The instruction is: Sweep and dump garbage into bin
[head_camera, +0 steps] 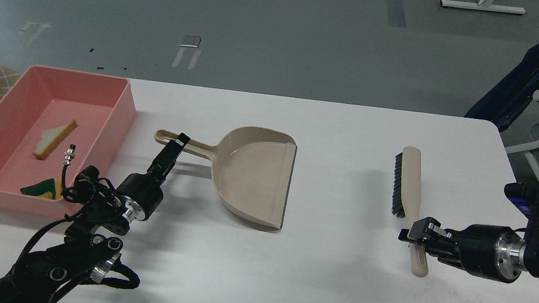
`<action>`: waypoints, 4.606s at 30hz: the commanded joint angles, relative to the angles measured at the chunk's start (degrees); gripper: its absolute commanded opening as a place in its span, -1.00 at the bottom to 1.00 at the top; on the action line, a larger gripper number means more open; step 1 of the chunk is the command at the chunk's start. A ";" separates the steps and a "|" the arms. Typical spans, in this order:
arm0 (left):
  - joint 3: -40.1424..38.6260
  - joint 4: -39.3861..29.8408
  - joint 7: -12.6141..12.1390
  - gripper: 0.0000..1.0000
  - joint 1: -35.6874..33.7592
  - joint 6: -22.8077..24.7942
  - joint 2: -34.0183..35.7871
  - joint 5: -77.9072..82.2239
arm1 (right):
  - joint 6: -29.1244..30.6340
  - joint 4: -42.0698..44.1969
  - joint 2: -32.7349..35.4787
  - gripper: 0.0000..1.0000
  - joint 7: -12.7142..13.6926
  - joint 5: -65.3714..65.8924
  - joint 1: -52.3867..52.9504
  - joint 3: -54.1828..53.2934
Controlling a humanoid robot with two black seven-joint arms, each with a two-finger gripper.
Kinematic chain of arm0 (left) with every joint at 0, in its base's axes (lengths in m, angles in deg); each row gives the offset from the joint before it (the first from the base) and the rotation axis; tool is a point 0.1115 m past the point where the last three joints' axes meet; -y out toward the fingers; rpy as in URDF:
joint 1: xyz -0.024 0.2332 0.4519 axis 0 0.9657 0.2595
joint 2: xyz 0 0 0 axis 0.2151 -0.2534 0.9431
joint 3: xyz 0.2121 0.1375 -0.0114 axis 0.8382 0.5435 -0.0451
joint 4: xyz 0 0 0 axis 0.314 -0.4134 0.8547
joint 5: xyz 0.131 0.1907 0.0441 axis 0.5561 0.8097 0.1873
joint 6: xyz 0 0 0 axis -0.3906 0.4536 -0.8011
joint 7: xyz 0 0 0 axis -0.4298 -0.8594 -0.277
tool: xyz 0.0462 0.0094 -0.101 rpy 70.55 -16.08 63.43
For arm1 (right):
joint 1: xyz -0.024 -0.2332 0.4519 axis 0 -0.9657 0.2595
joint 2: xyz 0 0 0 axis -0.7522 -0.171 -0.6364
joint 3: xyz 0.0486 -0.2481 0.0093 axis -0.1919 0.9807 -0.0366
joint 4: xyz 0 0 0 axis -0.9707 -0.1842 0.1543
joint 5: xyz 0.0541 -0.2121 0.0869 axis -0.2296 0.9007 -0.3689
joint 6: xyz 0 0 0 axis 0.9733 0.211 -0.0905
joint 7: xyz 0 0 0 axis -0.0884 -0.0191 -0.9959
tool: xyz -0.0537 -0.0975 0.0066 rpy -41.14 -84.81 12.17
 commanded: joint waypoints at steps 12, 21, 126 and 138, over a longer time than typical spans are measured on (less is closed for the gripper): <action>-0.70 -6.21 1.71 0.95 3.26 -0.22 7.10 0.09 | 0.09 0.00 0.09 -1.00 0.26 1.23 -2.02 0.18; -1.14 -8.15 1.79 0.95 4.49 -0.04 8.68 0.09 | 0.00 0.09 0.09 -1.00 0.44 1.23 -2.54 0.27; -29.35 -6.93 1.53 0.94 -9.99 29.39 23.45 -15.65 | 2.72 14.12 -0.43 0.92 2.20 -5.36 5.24 -31.03; -27.69 11.07 -0.14 0.94 -28.62 33.79 15.20 -15.73 | 2.73 44.53 -17.20 0.84 2.28 -4.92 25.39 -30.32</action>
